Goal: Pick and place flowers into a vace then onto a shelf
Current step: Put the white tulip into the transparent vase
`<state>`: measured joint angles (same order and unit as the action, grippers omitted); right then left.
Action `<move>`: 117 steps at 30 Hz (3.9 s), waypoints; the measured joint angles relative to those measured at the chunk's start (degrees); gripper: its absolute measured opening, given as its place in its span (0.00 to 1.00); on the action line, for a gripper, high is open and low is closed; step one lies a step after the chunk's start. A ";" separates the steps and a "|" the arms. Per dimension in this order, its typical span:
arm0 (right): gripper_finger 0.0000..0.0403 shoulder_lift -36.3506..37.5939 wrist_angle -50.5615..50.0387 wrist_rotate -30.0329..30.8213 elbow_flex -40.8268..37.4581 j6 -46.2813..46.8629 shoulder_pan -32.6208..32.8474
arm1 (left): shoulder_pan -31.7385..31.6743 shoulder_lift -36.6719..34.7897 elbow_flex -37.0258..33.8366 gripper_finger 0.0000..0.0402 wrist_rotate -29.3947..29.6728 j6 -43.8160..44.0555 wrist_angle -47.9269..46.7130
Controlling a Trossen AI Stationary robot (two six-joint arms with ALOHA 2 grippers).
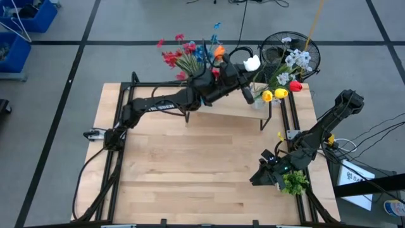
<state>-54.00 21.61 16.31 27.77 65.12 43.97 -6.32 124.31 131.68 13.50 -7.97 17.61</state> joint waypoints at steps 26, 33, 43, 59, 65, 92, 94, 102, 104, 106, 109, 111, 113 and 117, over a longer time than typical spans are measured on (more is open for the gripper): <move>0.33 -0.02 0.98 -0.16 0.02 0.04 0.00 | 0.19 3.35 -0.02 0.05 2.02 -0.89 8.94; 0.33 -0.02 0.92 -0.16 0.02 0.00 0.00 | -0.03 3.28 -0.02 0.02 2.05 -2.03 6.15; 0.33 -0.02 0.90 -0.19 0.02 0.00 0.00 | -0.23 3.24 -0.02 0.14 1.96 -1.48 3.17; 0.33 -0.02 0.88 -1.60 0.02 0.02 0.00 | -1.02 3.15 -0.02 0.16 -1.73 5.07 -12.93; 0.33 0.00 0.87 -1.61 0.02 0.02 0.02 | -0.62 3.15 -0.02 0.16 -1.46 0.70 -11.08; 0.33 0.00 0.86 -1.64 0.02 0.01 0.02 | 0.09 0.64 -0.11 0.16 3.62 -4.37 -13.96; 0.33 0.00 0.90 -1.65 0.04 -0.02 0.02 | 0.41 -0.60 -0.11 0.16 3.86 -5.91 -13.65; 0.33 0.00 2.02 -1.65 0.04 -1.30 0.00 | 0.75 -3.79 -0.02 0.16 5.81 -7.98 -16.65; 0.33 0.00 2.63 -1.65 0.04 -1.72 0.00 | 0.76 -3.96 0.00 0.16 5.86 -7.63 -17.07; 0.33 0.00 3.26 -1.65 0.04 -1.77 0.00 | 0.84 -3.96 -0.01 0.15 6.10 -6.56 -17.80; 0.33 0.00 3.84 -1.65 0.04 -2.78 0.00 | 0.86 -3.96 -0.02 0.05 6.11 -6.38 -18.11; 0.33 0.00 3.91 -1.63 0.04 -2.89 0.00 | 0.88 -3.94 -0.02 0.02 6.09 -6.51 -15.84; 0.33 0.00 3.87 -1.61 0.04 -2.86 0.00 | 1.05 -3.93 -0.04 0.01 6.02 -6.35 -11.29; 0.33 0.00 3.89 -1.58 0.04 -2.99 0.00 | 1.70 -4.06 0.00 0.01 2.39 -6.57 -3.22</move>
<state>-54.00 25.50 14.72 27.81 62.13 43.97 -4.62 120.25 131.68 15.89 -14.54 14.40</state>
